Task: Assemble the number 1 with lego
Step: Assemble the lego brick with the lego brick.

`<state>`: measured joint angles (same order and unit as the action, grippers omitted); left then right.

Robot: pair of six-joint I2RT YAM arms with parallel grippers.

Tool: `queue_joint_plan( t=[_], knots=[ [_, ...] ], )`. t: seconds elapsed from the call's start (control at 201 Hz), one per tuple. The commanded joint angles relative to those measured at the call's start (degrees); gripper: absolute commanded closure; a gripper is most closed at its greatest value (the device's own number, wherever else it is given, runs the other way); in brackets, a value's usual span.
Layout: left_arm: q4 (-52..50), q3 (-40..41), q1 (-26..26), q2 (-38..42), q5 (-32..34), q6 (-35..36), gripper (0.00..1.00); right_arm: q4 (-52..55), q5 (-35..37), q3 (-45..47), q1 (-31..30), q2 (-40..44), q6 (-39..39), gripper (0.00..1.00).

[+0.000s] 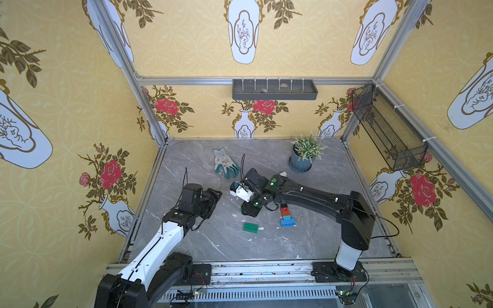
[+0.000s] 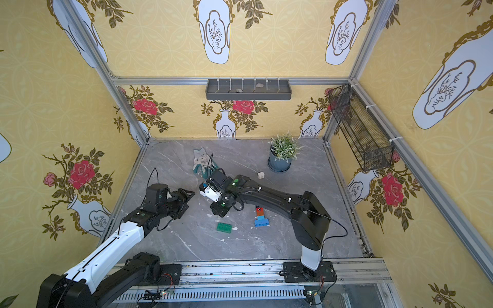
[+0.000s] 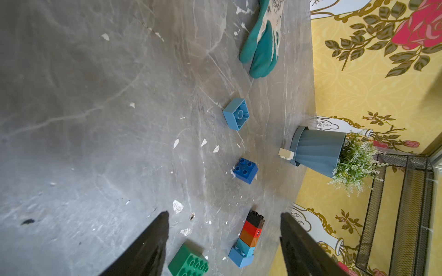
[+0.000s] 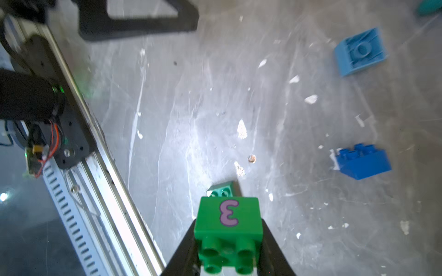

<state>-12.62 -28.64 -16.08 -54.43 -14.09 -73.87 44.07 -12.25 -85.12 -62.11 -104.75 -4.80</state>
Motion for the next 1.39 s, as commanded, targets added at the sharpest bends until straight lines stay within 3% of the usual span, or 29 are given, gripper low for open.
queue_joint_plan(
  t=[0.0, 0.314, 0.548, 0.901, 1.389],
  knots=[
    [-0.27, 1.8, 0.55, 0.63, -0.95, 1.67, 0.26, 12.87, 0.81, -3.37, -1.63, -3.23, -3.22, 0.77],
    [3.37, 9.91, 1.7, 2.22, -2.43, -4.34, 0.26, 18.19, 4.31, -8.79, -5.28, -10.73, -3.43, 0.77],
    [3.59, 12.9, 2.89, 2.56, -2.6, -5.09, 0.26, 21.67, 8.26, -11.71, -5.88, -14.73, -6.09, 0.78],
    [5.09, 14.11, 3.15, 1.84, -2.95, -5.78, 0.27, 23.23, 9.05, -13.93, -5.75, -17.5, -11.13, 0.77],
    [7.49, 15.34, 3.18, 1.3, -3.32, -7.78, 0.27, 23.25, 8.01, -15.05, -4.84, -19.68, -11.75, 0.78]
  ],
)
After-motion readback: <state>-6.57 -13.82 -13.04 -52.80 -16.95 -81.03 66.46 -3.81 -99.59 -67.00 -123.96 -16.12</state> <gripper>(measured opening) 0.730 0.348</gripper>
